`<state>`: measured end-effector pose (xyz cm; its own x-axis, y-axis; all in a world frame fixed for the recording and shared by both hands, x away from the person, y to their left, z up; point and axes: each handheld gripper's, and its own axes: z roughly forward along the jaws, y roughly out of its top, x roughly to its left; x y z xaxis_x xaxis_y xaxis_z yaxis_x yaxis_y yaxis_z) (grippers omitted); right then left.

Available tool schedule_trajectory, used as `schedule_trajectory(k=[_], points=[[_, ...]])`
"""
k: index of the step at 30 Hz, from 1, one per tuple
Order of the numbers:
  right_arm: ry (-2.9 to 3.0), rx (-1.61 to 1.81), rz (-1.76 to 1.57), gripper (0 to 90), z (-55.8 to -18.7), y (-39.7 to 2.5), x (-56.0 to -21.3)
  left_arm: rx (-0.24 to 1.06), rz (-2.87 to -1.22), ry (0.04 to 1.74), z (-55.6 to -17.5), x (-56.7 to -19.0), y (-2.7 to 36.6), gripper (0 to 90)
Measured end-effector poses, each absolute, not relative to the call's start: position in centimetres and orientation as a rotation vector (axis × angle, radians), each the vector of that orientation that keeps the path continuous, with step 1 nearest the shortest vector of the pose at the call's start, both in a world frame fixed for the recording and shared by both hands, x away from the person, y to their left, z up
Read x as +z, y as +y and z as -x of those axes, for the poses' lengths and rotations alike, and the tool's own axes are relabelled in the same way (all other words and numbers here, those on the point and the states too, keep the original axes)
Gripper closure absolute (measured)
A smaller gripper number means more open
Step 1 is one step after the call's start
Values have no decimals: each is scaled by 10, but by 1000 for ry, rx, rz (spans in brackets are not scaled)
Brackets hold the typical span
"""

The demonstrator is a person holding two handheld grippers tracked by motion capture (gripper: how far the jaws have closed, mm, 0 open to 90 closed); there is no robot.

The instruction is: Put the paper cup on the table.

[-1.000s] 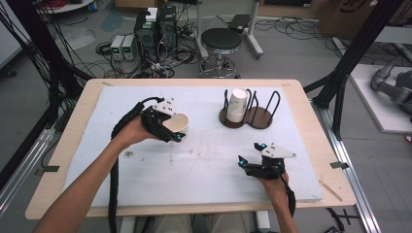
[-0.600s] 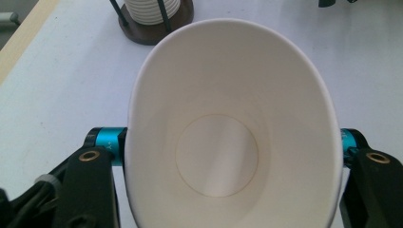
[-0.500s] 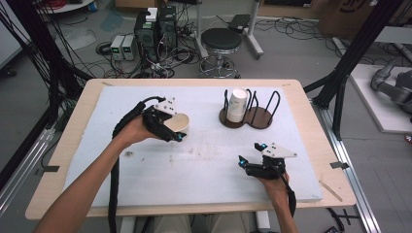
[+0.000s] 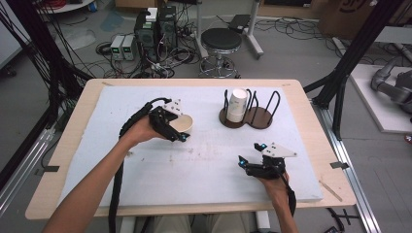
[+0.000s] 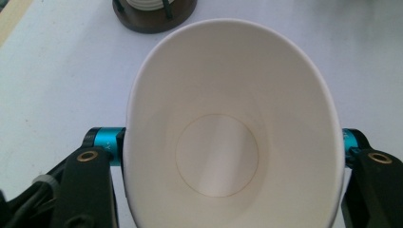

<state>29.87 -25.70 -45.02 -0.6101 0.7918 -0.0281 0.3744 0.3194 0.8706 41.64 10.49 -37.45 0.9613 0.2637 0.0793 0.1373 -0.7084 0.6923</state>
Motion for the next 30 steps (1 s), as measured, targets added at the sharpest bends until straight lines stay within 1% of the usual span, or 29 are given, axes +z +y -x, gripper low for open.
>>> schedule_trajectory(k=[13,26,30], points=[[2139,1230,-1028,215,-299,-257,-450,177,-2429,306,-430,-398,87,336],[2144,1232,-1030,215,-299,-257,-450,158,-2470,330,-436,-410,81,332],[2143,1233,-1034,216,-300,-257,-450,153,-2471,339,-436,-411,82,317]])
